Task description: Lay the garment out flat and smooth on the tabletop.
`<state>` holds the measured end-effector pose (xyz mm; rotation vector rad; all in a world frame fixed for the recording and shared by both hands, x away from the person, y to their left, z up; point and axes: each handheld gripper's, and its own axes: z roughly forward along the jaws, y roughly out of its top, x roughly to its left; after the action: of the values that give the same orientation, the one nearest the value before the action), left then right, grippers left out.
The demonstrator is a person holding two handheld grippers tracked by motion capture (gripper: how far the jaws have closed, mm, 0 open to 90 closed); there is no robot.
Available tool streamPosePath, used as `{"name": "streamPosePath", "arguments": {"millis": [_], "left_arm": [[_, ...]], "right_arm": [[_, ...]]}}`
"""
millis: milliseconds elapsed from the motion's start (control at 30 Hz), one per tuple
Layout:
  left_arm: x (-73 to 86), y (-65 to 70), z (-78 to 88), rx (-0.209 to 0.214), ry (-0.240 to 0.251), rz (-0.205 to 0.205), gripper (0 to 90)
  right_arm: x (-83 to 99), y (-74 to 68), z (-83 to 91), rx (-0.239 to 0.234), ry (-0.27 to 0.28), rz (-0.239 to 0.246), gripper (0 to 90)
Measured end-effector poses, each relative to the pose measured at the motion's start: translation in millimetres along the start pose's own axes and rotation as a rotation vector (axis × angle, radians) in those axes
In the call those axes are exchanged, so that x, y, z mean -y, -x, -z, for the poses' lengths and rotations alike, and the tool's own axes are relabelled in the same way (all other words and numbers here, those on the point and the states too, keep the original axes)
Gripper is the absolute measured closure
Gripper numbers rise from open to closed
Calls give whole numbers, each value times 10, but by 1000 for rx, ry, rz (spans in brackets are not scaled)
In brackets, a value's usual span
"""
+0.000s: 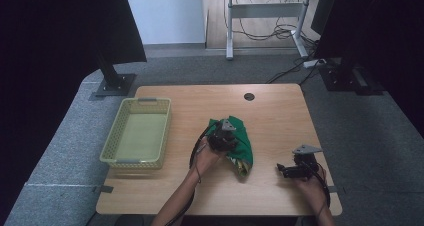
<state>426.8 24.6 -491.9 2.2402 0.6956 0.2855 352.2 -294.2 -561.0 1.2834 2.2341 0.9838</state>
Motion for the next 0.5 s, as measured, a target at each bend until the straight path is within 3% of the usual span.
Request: {"name": "streamPosePath", "arguments": {"millis": [33,67,233,400,433,500], "left_arm": [[0,0,0,0,0,0,851],[-5,-19,113,1,36,8,851],[15,-66,281,-15,62,19,858],[15,-66,281,-15,62,19,858],[117,-146,341,-26,56,49,858],[134,-158,345,-27,54,53,858]], "right_arm": [[0,-1,0,0,0,-1,77],[0,-1,0,0,0,-1,77],[0,-1,0,0,0,0,77],[0,-1,0,0,0,0,77],[0,-1,0,0,0,-1,77],[0,-1,0,0,0,-1,77]]}}
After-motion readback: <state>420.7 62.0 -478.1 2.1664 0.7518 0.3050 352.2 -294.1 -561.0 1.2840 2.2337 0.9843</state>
